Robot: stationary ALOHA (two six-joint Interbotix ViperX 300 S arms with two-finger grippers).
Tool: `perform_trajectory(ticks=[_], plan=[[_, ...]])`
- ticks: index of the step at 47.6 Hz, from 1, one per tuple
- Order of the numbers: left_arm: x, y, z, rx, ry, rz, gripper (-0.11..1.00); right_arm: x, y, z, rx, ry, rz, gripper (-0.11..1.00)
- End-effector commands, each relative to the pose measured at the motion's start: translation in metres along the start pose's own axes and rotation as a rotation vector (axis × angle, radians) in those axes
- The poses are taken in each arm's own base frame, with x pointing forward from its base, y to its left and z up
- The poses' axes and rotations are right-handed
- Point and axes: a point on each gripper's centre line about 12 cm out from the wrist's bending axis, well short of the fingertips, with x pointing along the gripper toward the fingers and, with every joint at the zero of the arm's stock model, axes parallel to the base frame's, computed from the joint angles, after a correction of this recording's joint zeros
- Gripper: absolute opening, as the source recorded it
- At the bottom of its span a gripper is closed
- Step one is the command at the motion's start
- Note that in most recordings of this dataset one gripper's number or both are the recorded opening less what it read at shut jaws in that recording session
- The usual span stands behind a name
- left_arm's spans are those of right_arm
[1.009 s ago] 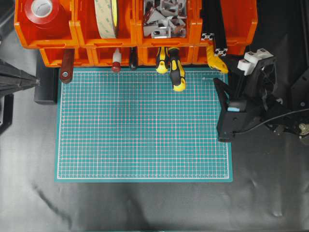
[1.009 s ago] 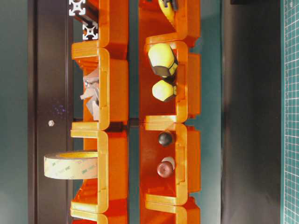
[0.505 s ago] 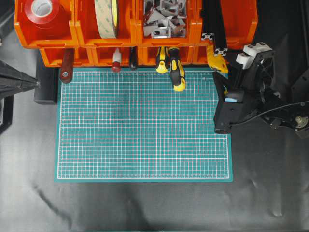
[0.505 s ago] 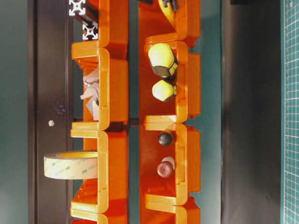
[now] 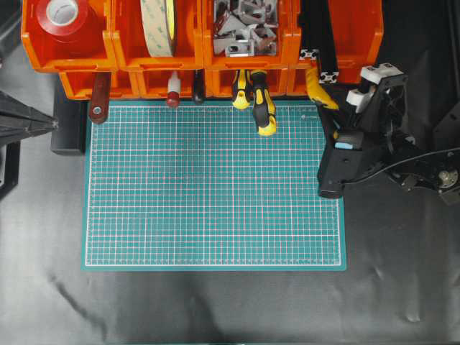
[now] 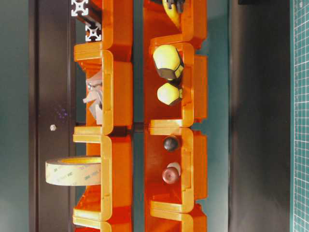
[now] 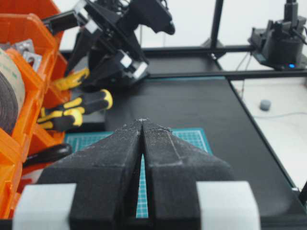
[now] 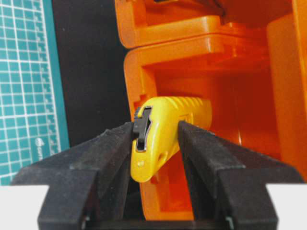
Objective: Pick cutter from container rack with right arm.
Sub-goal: 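Pull the knife out of the rack and swing it over the mat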
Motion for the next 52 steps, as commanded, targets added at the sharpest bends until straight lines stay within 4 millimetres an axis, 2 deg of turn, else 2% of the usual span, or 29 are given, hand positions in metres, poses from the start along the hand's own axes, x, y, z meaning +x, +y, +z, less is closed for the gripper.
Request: perform_trajectory(ticks=[1, 10, 18, 24, 39, 52], plan=[[0.001, -0.001, 0.005, -0.002, -0.014, -0.003, 0.0, -0.003, -0.002, 0.007, 0.018, -0.031, 0.013, 0.29], [0.001, 0.0, 0.005, -0.002, -0.012, -0.002, 0.0, -0.007, -0.003, 0.009, 0.022, -0.033, 0.003, 0.29], [0.001, -0.001, 0.005, -0.002, -0.012, -0.003, 0.0, -0.019, -0.007, 0.016, 0.026, -0.051, -0.017, 0.29], [0.001, -0.001, 0.005, 0.0, -0.012, -0.003, 0.0, -0.037, -0.013, 0.025, 0.036, -0.064, -0.05, 0.29], [0.001, -0.001, 0.005, -0.002, -0.012, -0.003, 0.0, -0.083, -0.01, 0.045, 0.025, -0.134, -0.032, 0.28], [-0.003, 0.0, 0.008, 0.0, -0.026, -0.002, 0.0, -0.143, -0.017, 0.086, -0.063, -0.27, 0.013, 0.28]])
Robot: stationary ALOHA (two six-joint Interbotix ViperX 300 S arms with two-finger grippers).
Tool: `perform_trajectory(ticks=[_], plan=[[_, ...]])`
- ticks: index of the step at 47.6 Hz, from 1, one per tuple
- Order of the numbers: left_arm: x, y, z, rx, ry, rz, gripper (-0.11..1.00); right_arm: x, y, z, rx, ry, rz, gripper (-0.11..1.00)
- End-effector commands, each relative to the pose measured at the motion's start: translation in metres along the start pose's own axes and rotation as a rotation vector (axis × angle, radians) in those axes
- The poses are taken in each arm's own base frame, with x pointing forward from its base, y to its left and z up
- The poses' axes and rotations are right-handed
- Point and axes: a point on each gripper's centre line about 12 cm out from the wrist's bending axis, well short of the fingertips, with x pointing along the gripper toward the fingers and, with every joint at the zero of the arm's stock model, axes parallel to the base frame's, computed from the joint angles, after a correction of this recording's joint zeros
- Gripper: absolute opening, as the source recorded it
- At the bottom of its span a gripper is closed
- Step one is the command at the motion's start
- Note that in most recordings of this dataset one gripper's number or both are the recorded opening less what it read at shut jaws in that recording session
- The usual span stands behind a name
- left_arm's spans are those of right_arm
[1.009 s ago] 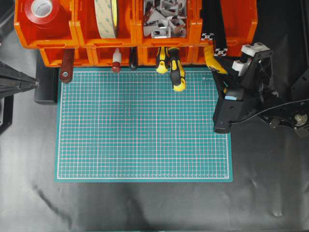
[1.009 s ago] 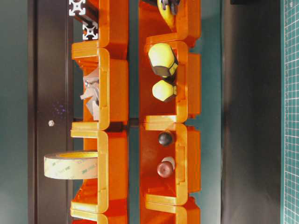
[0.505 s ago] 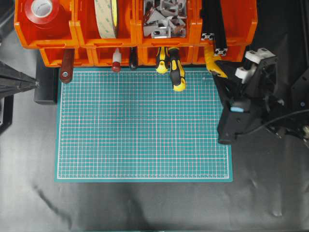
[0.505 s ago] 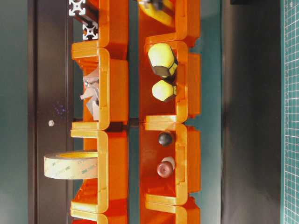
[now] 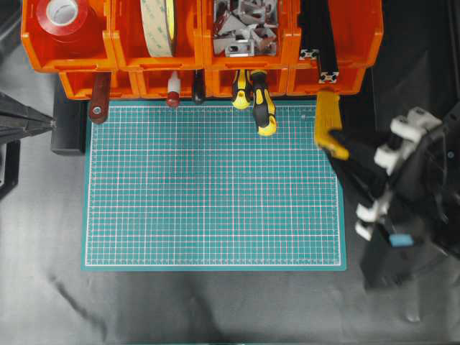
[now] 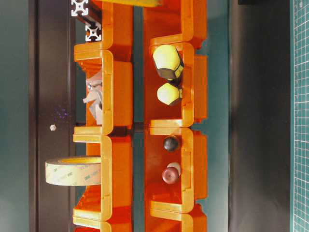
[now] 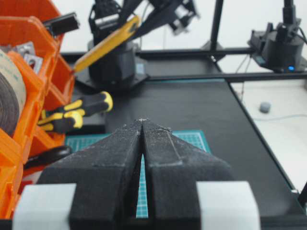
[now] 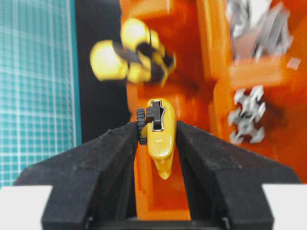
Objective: Pick cutter from container rack with right arm.
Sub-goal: 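Pull the knife out of the rack and swing it over the mat, then lower the held knife onto the green mat with the right gripper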
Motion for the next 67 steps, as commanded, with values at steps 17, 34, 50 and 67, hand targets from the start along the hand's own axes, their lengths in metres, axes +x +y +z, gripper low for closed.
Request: perform_trajectory(ticks=[17, 34, 50, 67], plan=[[-0.017, -0.001, 0.014, -0.078, 0.008, -0.003, 0.0, -0.044, 0.037, 0.095, -0.082, -0.389, 0.239, 0.28], [-0.021, -0.001, 0.02, -0.097, -0.02, -0.005, 0.0, 0.011, 0.104, 0.094, -0.207, -0.447, 0.392, 0.28], [-0.02, -0.001, 0.02, -0.102, -0.021, -0.005, 0.0, 0.09, 0.109, 0.072, -0.24, -0.436, 0.462, 0.28], [-0.013, 0.0, 0.015, -0.111, -0.018, -0.002, 0.0, 0.141, 0.106, 0.059, -0.235, -0.379, 0.464, 0.28]])
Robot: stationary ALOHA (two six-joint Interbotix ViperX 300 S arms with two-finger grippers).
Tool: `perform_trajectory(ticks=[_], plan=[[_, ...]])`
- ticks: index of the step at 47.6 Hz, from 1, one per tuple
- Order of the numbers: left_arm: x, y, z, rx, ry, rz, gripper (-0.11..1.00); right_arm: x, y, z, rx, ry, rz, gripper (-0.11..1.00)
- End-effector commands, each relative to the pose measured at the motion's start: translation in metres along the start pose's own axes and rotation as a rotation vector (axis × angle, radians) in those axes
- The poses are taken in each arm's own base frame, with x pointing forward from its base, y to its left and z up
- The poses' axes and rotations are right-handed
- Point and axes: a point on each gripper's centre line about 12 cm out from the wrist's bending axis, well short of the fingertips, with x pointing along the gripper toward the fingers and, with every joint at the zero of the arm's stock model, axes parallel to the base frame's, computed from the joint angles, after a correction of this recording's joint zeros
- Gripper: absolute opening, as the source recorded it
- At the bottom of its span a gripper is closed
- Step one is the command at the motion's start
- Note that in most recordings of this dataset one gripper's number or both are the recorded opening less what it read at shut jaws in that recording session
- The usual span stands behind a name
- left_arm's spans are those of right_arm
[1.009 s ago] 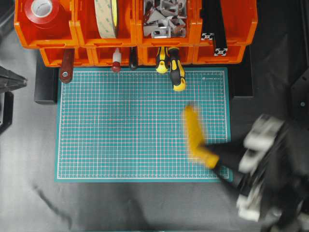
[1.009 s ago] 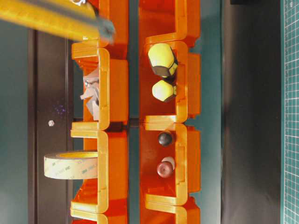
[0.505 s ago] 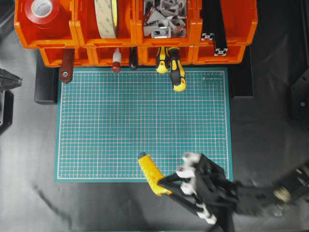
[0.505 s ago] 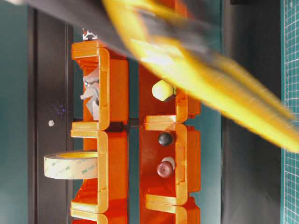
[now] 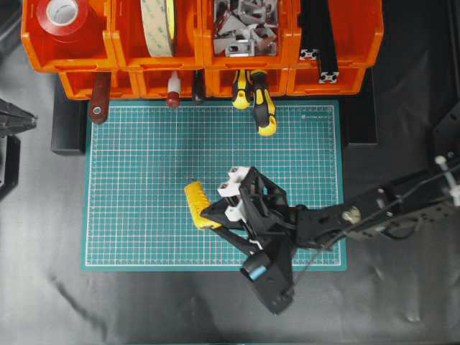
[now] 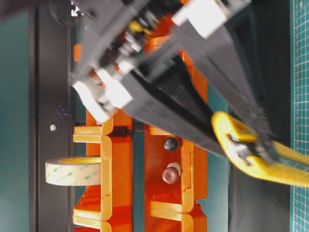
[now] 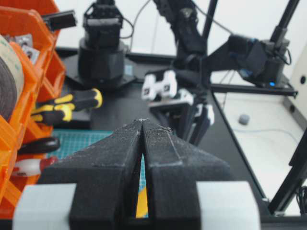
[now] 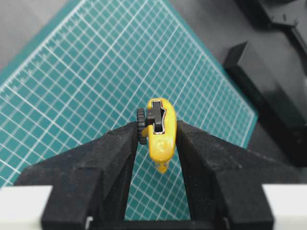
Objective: Pick cutter from container rack with right arm.
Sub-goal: 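Lower the held knife onto the green mat with the right gripper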
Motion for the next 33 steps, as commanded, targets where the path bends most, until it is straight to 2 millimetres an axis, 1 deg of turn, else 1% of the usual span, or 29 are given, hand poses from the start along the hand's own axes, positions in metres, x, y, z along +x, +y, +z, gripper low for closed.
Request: perform_trajectory(ticks=[1, 8, 17, 24, 33], plan=[[0.002, 0.0, 0.006, 0.003, -0.014, 0.0, 0.0, 0.003, -0.006, 0.003, 0.008, -0.025, 0.0, 0.28], [0.002, 0.0, 0.006, 0.002, -0.015, 0.0, 0.0, 0.013, 0.002, -0.004, 0.0, -0.003, 0.025, 0.28], [0.003, -0.001, 0.005, -0.002, -0.012, -0.003, 0.0, 0.014, 0.019, -0.021, -0.003, 0.034, 0.064, 0.28], [0.002, -0.001, 0.005, 0.0, -0.014, -0.003, 0.0, 0.015, 0.023, -0.03, -0.007, 0.054, 0.077, 0.28], [0.003, -0.001, 0.004, -0.002, -0.01, -0.003, 0.0, 0.027, 0.023, -0.04, -0.002, 0.087, 0.083, 0.28]])
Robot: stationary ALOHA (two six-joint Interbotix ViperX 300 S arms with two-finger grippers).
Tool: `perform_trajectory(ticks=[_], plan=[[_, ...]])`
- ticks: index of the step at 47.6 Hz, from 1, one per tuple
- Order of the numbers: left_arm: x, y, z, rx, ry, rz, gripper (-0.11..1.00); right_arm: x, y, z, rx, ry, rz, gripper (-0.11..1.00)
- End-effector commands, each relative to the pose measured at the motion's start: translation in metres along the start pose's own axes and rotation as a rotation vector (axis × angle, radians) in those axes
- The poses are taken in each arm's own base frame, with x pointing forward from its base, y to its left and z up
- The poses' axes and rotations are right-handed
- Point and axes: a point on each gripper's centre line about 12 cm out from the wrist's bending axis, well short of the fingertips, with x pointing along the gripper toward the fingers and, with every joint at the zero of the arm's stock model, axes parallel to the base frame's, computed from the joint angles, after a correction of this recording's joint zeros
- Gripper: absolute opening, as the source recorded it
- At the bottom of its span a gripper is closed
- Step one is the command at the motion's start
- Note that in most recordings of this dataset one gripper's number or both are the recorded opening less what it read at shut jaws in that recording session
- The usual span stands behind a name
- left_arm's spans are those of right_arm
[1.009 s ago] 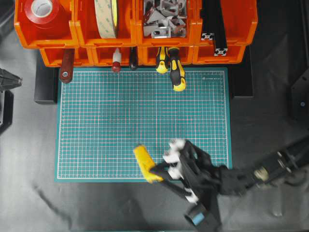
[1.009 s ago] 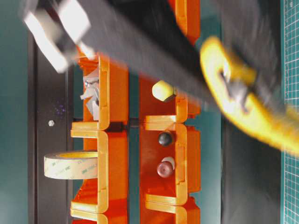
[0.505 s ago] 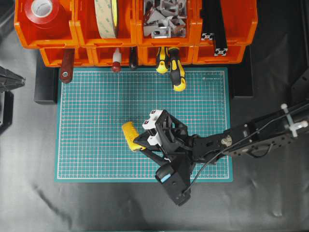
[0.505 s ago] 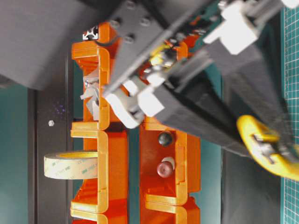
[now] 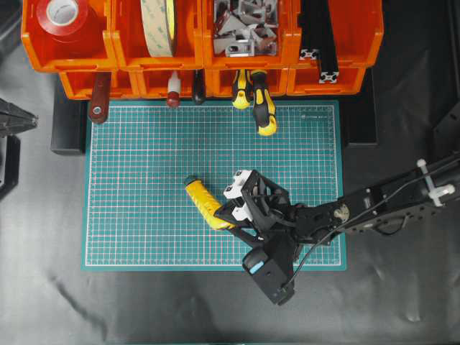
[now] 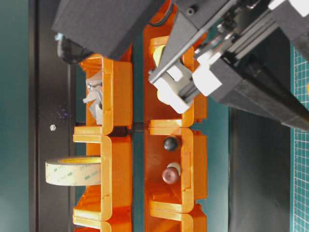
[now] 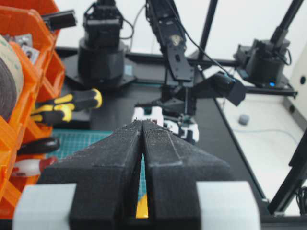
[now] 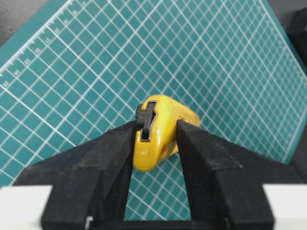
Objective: Pick cutter from container rack with right arm.
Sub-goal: 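Lower the held knife onto the green mat with the right gripper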
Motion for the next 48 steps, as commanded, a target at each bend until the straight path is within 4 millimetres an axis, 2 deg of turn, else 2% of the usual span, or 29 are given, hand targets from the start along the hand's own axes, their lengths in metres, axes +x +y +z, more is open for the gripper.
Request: perform_trajectory(ticks=[1, 11, 16, 27, 44, 48], plan=[[0.002, -0.001, 0.004, -0.002, -0.009, -0.003, 0.0, 0.006, -0.013, -0.006, 0.031, 0.013, -0.015, 0.28], [0.003, -0.001, 0.004, -0.002, -0.006, -0.001, 0.0, 0.015, -0.03, -0.014, 0.058, 0.035, -0.04, 0.28], [0.002, -0.001, 0.004, -0.002, -0.008, -0.001, 0.0, 0.015, -0.031, -0.016, 0.065, 0.039, -0.042, 0.28], [0.003, 0.0, 0.004, -0.002, -0.005, 0.0, 0.0, 0.012, -0.021, -0.019, 0.064, 0.042, -0.021, 0.28], [0.003, 0.0, 0.003, -0.003, 0.0, 0.0, 0.0, 0.006, -0.002, -0.012, 0.053, 0.03, 0.012, 0.27], [0.003, 0.0, 0.003, -0.003, 0.0, 0.0, 0.0, 0.006, -0.001, -0.012, 0.058, 0.035, 0.011, 0.32]])
